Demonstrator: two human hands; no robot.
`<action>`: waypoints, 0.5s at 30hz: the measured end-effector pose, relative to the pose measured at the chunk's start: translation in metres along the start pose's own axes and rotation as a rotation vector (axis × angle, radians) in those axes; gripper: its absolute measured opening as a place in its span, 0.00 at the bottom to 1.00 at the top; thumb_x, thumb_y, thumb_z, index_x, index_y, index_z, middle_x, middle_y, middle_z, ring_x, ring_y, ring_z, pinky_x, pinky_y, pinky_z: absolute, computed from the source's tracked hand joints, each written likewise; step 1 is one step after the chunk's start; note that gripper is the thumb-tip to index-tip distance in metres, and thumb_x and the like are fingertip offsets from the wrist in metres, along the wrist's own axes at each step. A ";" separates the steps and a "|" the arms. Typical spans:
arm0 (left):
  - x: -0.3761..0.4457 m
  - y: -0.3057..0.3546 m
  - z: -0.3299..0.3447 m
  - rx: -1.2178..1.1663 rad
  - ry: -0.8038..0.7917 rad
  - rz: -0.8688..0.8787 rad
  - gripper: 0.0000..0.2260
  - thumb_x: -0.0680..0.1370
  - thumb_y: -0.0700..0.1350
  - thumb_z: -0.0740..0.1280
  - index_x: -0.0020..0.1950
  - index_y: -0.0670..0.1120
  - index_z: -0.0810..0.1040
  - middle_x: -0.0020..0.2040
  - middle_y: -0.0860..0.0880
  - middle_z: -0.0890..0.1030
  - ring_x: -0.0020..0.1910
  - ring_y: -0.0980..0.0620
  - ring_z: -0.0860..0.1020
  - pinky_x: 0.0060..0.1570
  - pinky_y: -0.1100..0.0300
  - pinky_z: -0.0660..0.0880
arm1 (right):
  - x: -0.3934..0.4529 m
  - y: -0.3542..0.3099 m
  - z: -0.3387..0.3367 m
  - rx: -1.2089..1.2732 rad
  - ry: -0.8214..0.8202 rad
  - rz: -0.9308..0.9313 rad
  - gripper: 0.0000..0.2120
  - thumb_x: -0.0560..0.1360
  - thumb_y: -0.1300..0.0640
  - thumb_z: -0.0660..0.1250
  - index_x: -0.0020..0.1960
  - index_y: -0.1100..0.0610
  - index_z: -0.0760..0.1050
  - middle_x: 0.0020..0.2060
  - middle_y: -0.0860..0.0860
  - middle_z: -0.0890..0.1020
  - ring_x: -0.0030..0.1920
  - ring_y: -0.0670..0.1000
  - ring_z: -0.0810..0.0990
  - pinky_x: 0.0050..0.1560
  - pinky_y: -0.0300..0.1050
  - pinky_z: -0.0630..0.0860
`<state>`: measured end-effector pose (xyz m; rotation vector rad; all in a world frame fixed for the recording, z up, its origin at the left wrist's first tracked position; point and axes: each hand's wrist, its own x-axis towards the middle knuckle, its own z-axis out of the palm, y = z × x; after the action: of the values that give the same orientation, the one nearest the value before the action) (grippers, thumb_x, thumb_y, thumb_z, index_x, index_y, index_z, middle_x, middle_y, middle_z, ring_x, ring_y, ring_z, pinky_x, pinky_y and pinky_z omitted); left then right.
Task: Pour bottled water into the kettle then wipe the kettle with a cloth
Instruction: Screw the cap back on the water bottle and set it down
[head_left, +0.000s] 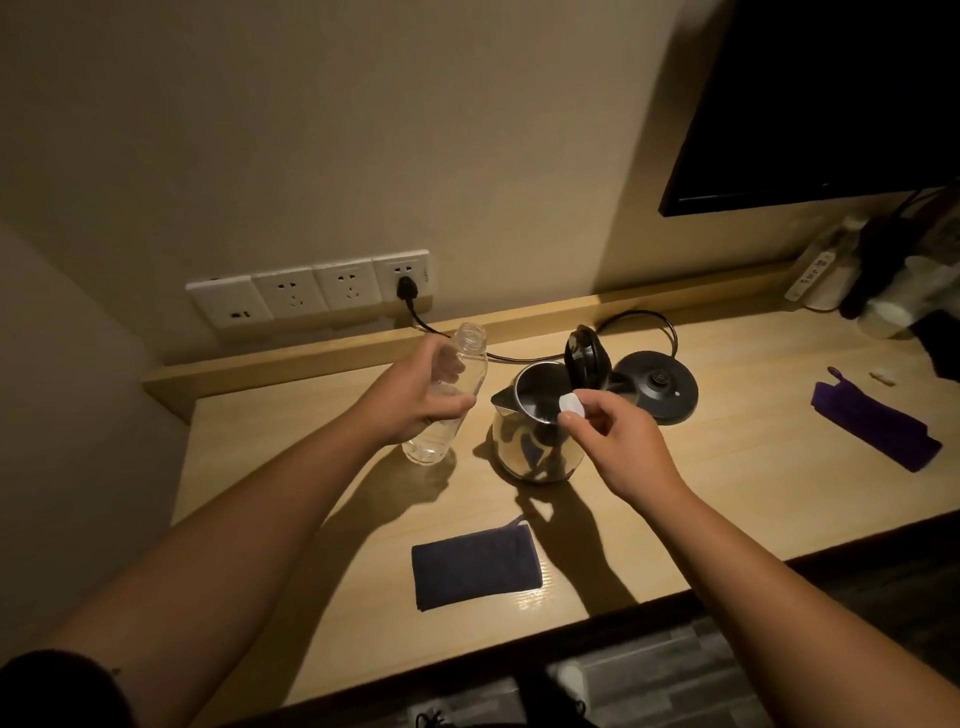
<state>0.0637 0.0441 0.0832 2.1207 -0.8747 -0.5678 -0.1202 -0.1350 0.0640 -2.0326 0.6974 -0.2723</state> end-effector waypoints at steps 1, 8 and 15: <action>-0.002 -0.001 -0.002 -0.001 0.003 0.000 0.27 0.72 0.46 0.75 0.66 0.49 0.66 0.58 0.52 0.76 0.59 0.54 0.75 0.55 0.64 0.71 | -0.001 -0.002 0.000 -0.009 -0.022 -0.008 0.19 0.76 0.50 0.68 0.66 0.52 0.74 0.53 0.47 0.81 0.52 0.44 0.78 0.45 0.32 0.72; -0.022 -0.006 -0.013 -0.018 0.034 0.000 0.27 0.73 0.45 0.75 0.67 0.46 0.66 0.58 0.51 0.76 0.59 0.55 0.74 0.51 0.70 0.69 | -0.004 -0.039 0.008 -0.026 -0.194 -0.126 0.14 0.75 0.51 0.68 0.61 0.49 0.76 0.50 0.43 0.80 0.52 0.43 0.79 0.49 0.35 0.76; -0.042 -0.010 -0.018 -0.105 0.024 -0.010 0.28 0.73 0.44 0.75 0.69 0.48 0.65 0.59 0.51 0.77 0.60 0.54 0.74 0.58 0.62 0.71 | 0.024 -0.117 0.011 -0.060 -0.255 -0.393 0.18 0.75 0.52 0.69 0.65 0.50 0.75 0.54 0.44 0.77 0.51 0.40 0.76 0.46 0.28 0.73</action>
<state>0.0512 0.0883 0.0913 2.0334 -0.8046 -0.5800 -0.0527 -0.0947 0.1544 -2.2038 0.1470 -0.2127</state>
